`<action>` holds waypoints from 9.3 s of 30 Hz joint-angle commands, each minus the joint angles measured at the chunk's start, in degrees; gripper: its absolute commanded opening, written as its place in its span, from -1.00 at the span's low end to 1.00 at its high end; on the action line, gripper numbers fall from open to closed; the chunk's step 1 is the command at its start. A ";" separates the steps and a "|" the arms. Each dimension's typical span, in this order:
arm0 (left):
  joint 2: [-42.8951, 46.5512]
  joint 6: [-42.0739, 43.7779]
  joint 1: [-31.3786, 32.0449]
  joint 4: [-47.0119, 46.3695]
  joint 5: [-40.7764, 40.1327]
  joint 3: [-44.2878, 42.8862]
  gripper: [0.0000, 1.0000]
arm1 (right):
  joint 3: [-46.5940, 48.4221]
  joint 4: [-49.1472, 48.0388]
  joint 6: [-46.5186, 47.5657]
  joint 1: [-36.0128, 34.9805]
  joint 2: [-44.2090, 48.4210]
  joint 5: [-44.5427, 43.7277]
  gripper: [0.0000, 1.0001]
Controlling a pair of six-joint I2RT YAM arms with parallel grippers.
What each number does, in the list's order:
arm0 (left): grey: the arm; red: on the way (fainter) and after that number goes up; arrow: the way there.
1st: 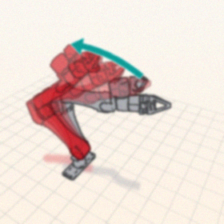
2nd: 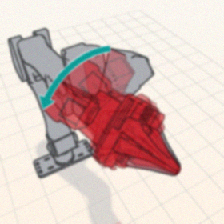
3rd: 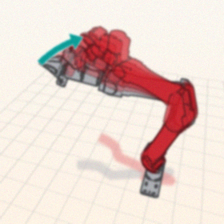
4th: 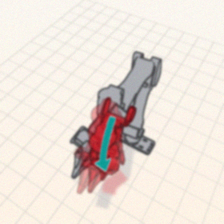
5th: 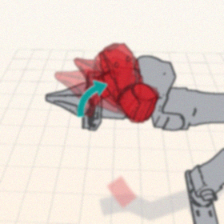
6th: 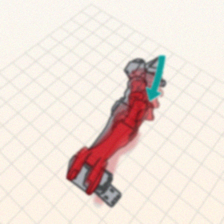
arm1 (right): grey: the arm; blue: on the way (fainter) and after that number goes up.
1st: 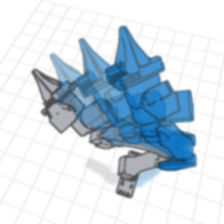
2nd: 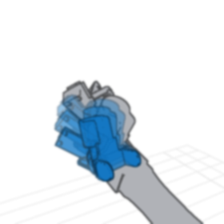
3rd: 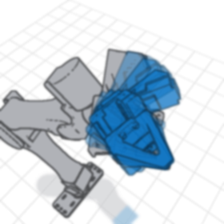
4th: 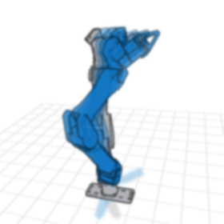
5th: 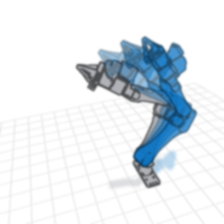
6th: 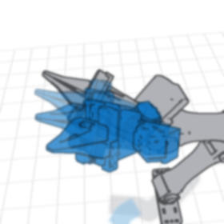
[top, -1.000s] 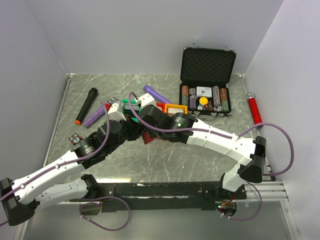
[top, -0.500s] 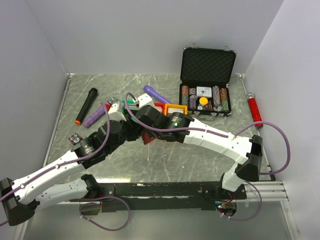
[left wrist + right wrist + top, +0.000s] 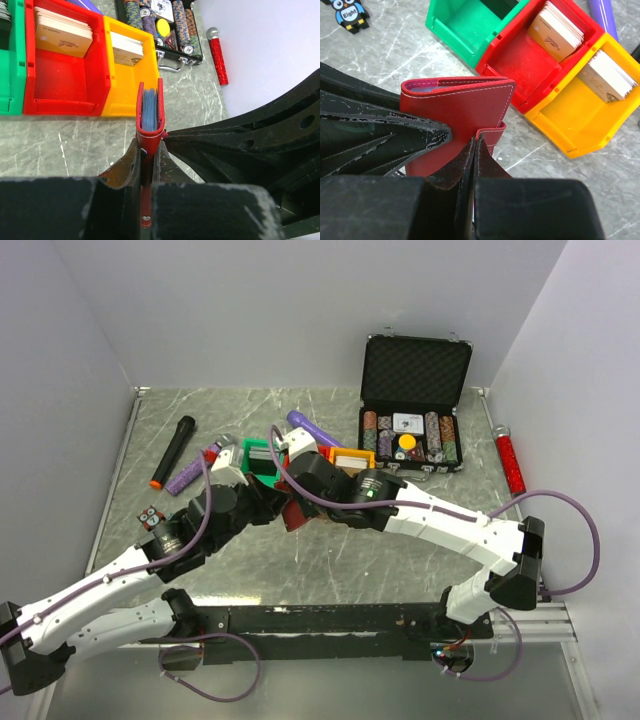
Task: Take the credit cards out of the card holder
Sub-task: Open the card holder.
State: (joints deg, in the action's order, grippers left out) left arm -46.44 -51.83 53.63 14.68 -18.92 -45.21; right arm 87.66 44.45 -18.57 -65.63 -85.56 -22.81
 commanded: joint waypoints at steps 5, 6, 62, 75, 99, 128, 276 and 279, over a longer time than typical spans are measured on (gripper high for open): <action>4.07 -1.87 0.43 -5.01 -1.47 0.12 -0.99 | -3.11 3.45 0.37 2.17 3.29 -1.80 -1.00; 4.16 -1.87 0.34 -4.92 -1.73 0.38 -0.99 | -3.11 3.45 0.37 2.17 3.38 -1.80 -1.00; -5.06 -12.15 -19.08 -78.31 63.48 22.01 -0.97 | -32.37 -32.05 -10.00 34.42 37.40 62.53 0.51; -8.23 -16.37 -19.17 -85.60 64.62 21.57 -0.94 | -33.95 -30.03 -7.71 31.44 35.28 62.98 0.41; -8.85 -15.67 -19.09 -84.55 64.18 20.25 -0.93 | -33.43 -31.08 -7.18 28.98 36.34 61.48 0.31; -13.51 -21.99 -19.17 -94.04 66.11 20.60 -0.07 | -29.22 -28.21 -5.35 25.28 32.83 64.31 -1.00; 19.45 -7.32 -19.08 -58.80 49.77 36.77 -0.33 | -29.74 -26.96 -18.44 25.72 27.55 69.74 -1.00; 19.54 -6.62 -19.08 -57.75 48.89 36.51 -0.48 | -29.47 -26.17 -17.65 25.72 27.73 69.57 -1.00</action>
State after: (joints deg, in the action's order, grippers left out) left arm -27.29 -60.38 34.52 -44.16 32.10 -7.62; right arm 55.20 18.87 -37.45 -40.07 -59.81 44.88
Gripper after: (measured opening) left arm 0.306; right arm 0.033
